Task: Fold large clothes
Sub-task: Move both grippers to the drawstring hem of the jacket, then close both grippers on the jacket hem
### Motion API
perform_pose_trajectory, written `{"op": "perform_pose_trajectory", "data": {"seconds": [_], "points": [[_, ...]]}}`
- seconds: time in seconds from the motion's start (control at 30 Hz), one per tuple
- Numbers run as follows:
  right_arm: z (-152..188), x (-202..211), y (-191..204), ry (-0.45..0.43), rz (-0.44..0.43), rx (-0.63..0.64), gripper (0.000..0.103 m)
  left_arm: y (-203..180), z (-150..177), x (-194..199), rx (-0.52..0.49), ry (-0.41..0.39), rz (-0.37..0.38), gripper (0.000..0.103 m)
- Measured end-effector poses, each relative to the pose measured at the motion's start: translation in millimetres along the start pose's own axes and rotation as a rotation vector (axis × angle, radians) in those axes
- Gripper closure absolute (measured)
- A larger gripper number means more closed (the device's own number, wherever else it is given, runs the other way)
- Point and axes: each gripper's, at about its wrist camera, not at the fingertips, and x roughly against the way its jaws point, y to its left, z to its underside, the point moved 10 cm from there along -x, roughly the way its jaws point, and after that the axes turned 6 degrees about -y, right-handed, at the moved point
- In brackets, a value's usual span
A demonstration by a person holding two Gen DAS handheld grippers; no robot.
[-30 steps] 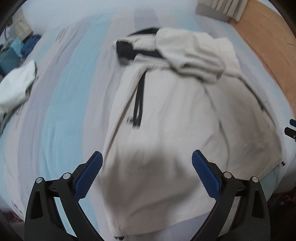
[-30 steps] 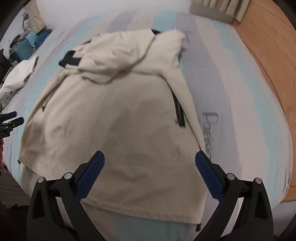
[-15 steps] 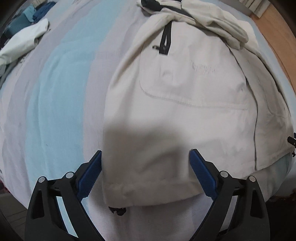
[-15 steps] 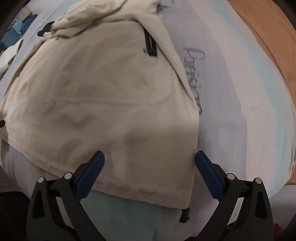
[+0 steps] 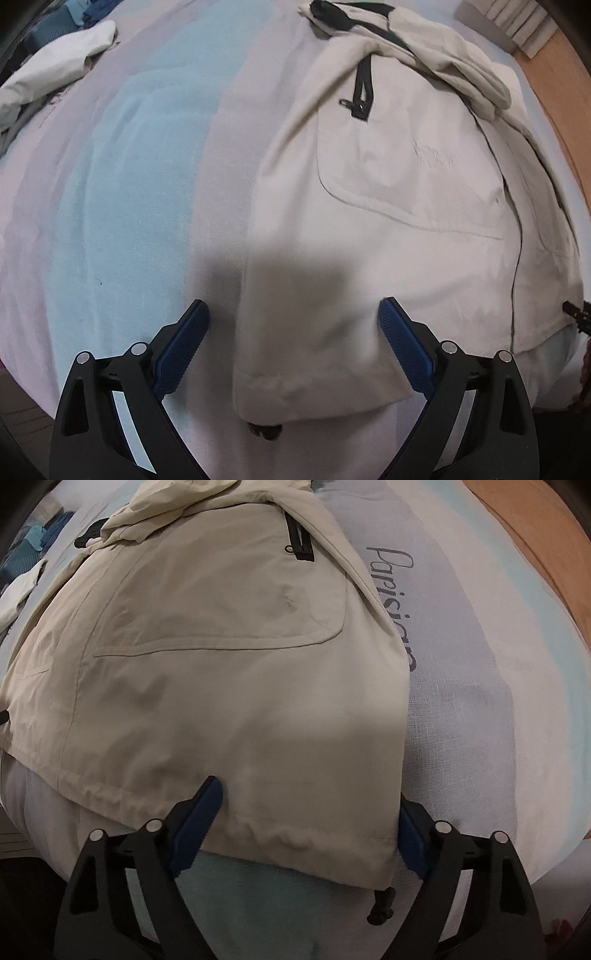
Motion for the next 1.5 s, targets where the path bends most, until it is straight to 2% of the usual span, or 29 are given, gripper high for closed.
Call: {"op": "perform_pose_trajectory", "data": {"seconds": [0.07, 0.23, 0.5, 0.67, 0.93, 1.07, 1.23, 1.3, 1.4, 1.47, 1.5], "points": [[2.4, 0.4, 1.8, 0.001, 0.002, 0.008, 0.027, -1.3, 2.9, -1.3, 0.0, 0.036, 0.04, 0.012], [3.4, -0.5, -4.5, 0.016, -0.024, 0.005, 0.029, 0.1, 14.0, -0.9, 0.018, 0.068, 0.09, 0.013], [0.0, -3.2, -16.6, 0.072, -0.072, 0.001, 0.028, -11.7, 32.6, 0.1, -0.066, 0.111, 0.094, 0.013], [-0.1, -5.8, -19.3, 0.097, -0.087, 0.013, 0.03, -14.8, 34.3, -6.5, -0.096, 0.129, 0.05, 0.013], [-13.1, -13.1, -32.1, 0.158, -0.126, 0.034, 0.032, -15.7, 38.1, -8.4, -0.071, 0.131, 0.06, 0.01], [-14.4, -13.9, -32.6, 0.171, -0.097, 0.044, 0.033, -16.0, 34.5, -11.9, -0.073, 0.143, 0.062, 0.007], [-18.4, -18.2, -26.6, 0.201, -0.067, 0.009, 0.044, -12.1, 31.2, -13.4, -0.062, 0.154, 0.064, 0.007], [-16.8, -16.7, -26.6, 0.215, -0.064, -0.015, 0.054, -13.2, 28.8, -14.0, -0.051, 0.163, 0.066, 0.007], [-18.7, -15.0, -31.3, 0.238, -0.076, -0.051, 0.066, -15.1, 21.1, -18.2, -0.039, 0.178, 0.06, 0.015], [-21.2, -14.8, -35.9, 0.247, -0.086, -0.07, 0.073, -10.1, 16.6, -17.3, -0.018, 0.181, 0.064, 0.024], [-22.4, -14.4, -38.5, 0.248, -0.091, -0.072, 0.074, -8.2, 15.2, -16.0, -0.013, 0.183, 0.067, 0.026]]}}
